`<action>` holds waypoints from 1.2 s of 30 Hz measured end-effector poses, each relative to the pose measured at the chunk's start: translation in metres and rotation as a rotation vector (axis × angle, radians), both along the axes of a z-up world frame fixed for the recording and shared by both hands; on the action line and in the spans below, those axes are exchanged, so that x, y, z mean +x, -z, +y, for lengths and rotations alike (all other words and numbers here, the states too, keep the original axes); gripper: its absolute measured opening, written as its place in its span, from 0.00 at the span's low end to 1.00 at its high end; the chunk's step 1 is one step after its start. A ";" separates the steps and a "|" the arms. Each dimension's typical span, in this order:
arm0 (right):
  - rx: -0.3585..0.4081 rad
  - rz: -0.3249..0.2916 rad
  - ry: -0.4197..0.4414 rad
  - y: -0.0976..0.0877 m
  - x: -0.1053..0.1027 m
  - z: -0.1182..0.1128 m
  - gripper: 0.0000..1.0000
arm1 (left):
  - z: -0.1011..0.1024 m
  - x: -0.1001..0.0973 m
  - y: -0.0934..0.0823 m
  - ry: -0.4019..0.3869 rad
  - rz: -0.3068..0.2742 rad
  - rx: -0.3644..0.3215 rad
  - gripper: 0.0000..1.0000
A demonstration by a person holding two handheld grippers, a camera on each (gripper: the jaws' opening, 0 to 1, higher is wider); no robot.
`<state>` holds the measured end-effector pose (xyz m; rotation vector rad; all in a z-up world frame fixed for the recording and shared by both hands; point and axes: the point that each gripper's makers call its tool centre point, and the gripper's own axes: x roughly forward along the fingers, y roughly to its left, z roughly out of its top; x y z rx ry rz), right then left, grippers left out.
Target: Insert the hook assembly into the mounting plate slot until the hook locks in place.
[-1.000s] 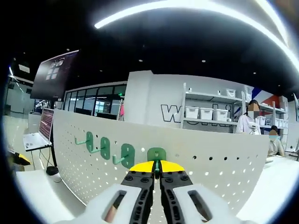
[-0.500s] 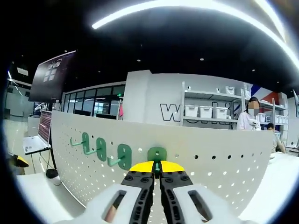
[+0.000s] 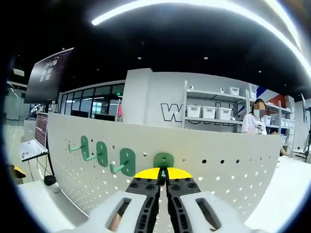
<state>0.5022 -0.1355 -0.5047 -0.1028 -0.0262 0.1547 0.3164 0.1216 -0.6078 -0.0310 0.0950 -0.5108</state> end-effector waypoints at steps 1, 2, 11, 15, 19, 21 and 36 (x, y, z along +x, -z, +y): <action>0.010 0.002 0.007 0.000 0.000 0.000 0.01 | 0.000 0.000 0.000 0.001 0.001 -0.001 0.70; 0.009 0.004 0.016 0.000 0.000 0.001 0.01 | 0.000 -0.001 0.001 0.001 0.003 -0.002 0.69; 0.011 0.015 0.044 0.001 0.001 -0.001 0.02 | 0.002 -0.002 0.001 -0.004 0.009 -0.016 0.68; -0.003 0.013 0.041 0.001 0.000 -0.001 0.02 | 0.002 -0.002 0.001 -0.010 0.004 -0.013 0.68; -0.010 0.015 0.019 0.003 -0.004 -0.002 0.09 | 0.006 -0.001 -0.001 -0.019 -0.005 -0.014 0.70; 0.020 -0.001 0.016 0.004 -0.007 -0.006 0.22 | 0.007 -0.001 -0.001 -0.023 -0.004 -0.014 0.70; 0.046 0.003 -0.047 0.011 -0.018 -0.003 0.34 | 0.005 -0.001 -0.002 -0.012 -0.006 -0.004 0.70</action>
